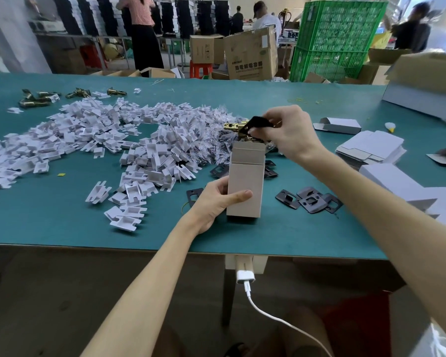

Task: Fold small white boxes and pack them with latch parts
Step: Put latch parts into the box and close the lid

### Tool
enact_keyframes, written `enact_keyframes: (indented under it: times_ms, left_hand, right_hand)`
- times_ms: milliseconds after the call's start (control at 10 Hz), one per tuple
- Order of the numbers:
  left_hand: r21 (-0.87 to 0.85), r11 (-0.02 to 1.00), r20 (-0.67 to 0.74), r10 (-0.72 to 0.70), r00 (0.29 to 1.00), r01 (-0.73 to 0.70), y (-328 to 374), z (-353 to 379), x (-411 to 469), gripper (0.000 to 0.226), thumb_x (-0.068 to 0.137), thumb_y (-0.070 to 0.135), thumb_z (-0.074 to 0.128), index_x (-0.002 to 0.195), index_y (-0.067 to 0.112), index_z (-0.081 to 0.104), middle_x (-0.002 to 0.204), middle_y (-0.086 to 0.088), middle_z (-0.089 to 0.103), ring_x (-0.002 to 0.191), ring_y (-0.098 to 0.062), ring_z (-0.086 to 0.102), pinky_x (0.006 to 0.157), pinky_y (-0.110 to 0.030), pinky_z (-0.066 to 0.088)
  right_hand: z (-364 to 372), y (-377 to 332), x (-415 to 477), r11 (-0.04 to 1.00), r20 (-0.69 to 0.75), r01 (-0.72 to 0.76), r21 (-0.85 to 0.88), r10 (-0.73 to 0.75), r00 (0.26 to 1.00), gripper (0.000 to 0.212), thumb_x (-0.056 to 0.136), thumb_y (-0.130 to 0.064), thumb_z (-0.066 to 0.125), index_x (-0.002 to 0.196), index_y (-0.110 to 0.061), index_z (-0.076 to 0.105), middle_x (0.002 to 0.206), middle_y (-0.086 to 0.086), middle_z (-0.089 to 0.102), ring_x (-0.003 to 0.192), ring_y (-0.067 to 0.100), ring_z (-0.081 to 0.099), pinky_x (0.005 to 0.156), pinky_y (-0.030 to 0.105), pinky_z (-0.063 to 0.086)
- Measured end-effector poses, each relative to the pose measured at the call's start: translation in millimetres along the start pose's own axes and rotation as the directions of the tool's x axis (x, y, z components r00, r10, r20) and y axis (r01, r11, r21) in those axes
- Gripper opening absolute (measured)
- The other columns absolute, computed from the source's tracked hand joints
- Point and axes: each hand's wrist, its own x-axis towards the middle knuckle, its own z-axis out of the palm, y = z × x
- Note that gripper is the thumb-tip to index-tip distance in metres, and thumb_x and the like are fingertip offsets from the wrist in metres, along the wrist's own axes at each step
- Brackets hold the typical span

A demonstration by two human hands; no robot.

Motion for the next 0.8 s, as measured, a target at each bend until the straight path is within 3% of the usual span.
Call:
enact_keyframes:
  times_ms: [100, 200, 300, 400, 500, 600, 800]
  left_hand:
    - [-0.008, 1.000, 0.007, 0.001, 1.000, -0.001, 0, 0, -1, 0.043, 0.075, 0.025, 0.087, 0.116, 0.020, 0.074, 0.114, -0.003, 0.079, 0.103, -0.014, 0.074, 0.081, -0.023, 0.058]
    - [-0.017, 1.000, 0.009, -0.001, 1.000, 0.001, 1, 1, -2, 0.042, 0.076, 0.023, 0.087, 0.116, 0.020, 0.074, 0.113, -0.003, 0.079, 0.101, -0.013, 0.074, 0.080, -0.024, 0.059]
    - [-0.020, 1.000, 0.006, 0.001, 1.000, -0.001, 2, 1, -3, 0.042, 0.076, 0.022, 0.086, 0.116, 0.019, 0.073, 0.111, -0.003, 0.079, 0.101, -0.013, 0.074, 0.079, -0.024, 0.059]
    - [-0.019, 1.000, 0.012, 0.004, 1.000, -0.003, 3, 0, -4, 0.039, 0.079, 0.019, 0.085, 0.116, 0.019, 0.073, 0.112, -0.003, 0.079, 0.102, -0.014, 0.074, 0.080, -0.024, 0.059]
    - [-0.018, 1.000, 0.012, -0.002, 1.000, 0.003, 2, -1, -4, 0.034, 0.084, 0.013, 0.083, 0.116, 0.021, 0.073, 0.112, -0.002, 0.079, 0.102, -0.014, 0.074, 0.080, -0.024, 0.059]
    - [-0.021, 1.000, 0.015, -0.003, 1.000, 0.003, 2, -1, -4, 0.033, 0.085, 0.012, 0.083, 0.115, 0.020, 0.074, 0.111, -0.003, 0.079, 0.101, -0.014, 0.075, 0.080, -0.024, 0.059]
    - [-0.017, 1.000, 0.013, -0.012, 1.000, 0.013, 3, 0, -4, 0.037, 0.084, 0.015, 0.083, 0.119, 0.018, 0.072, 0.114, -0.004, 0.078, 0.105, -0.016, 0.073, 0.083, -0.027, 0.059]
  right_hand:
    - [-3, 2, -3, 0.988, 0.112, 0.050, -0.147, -0.034, 0.993, 0.013, 0.086, -0.019, 0.081, 0.095, -0.012, 0.076, 0.077, 0.006, 0.073, 0.071, 0.022, 0.069, 0.068, 0.031, 0.054]
    - [0, -2, -5, 0.966, 0.196, 0.114, -0.230, -0.068, 0.978, 0.015, 0.086, -0.016, 0.081, 0.096, -0.017, 0.069, 0.085, 0.005, 0.071, 0.080, 0.025, 0.067, 0.081, 0.041, 0.057]
    - [7, -3, -8, 0.945, 0.241, 0.165, -0.283, -0.097, 0.966, 0.012, 0.088, -0.017, 0.078, 0.094, -0.019, 0.068, 0.088, 0.002, 0.069, 0.085, 0.025, 0.064, 0.082, 0.041, 0.054]
    - [10, -5, -9, 0.936, 0.192, 0.184, -0.299, -0.130, 0.973, 0.018, 0.090, -0.018, 0.076, 0.108, -0.017, 0.072, 0.092, 0.002, 0.073, 0.086, 0.022, 0.064, 0.081, 0.033, 0.048]
    - [10, -7, -9, 0.917, 0.225, 0.198, -0.347, -0.123, 0.967, 0.009, 0.090, -0.023, 0.077, 0.098, -0.021, 0.078, 0.091, 0.001, 0.076, 0.091, 0.023, 0.068, 0.096, 0.039, 0.048]
    - [10, -7, -10, 0.931, 0.270, 0.147, -0.334, -0.055, 0.961, 0.003, 0.090, -0.028, 0.077, 0.088, -0.030, 0.075, 0.082, -0.009, 0.073, 0.094, 0.019, 0.068, 0.108, 0.046, 0.038]
    - [18, -4, -17, 0.912, 0.388, 0.146, -0.382, 0.015, 0.921, 0.014, 0.102, -0.021, 0.060, 0.097, -0.026, 0.072, 0.085, -0.010, 0.067, 0.106, 0.024, 0.062, 0.108, 0.045, 0.029]
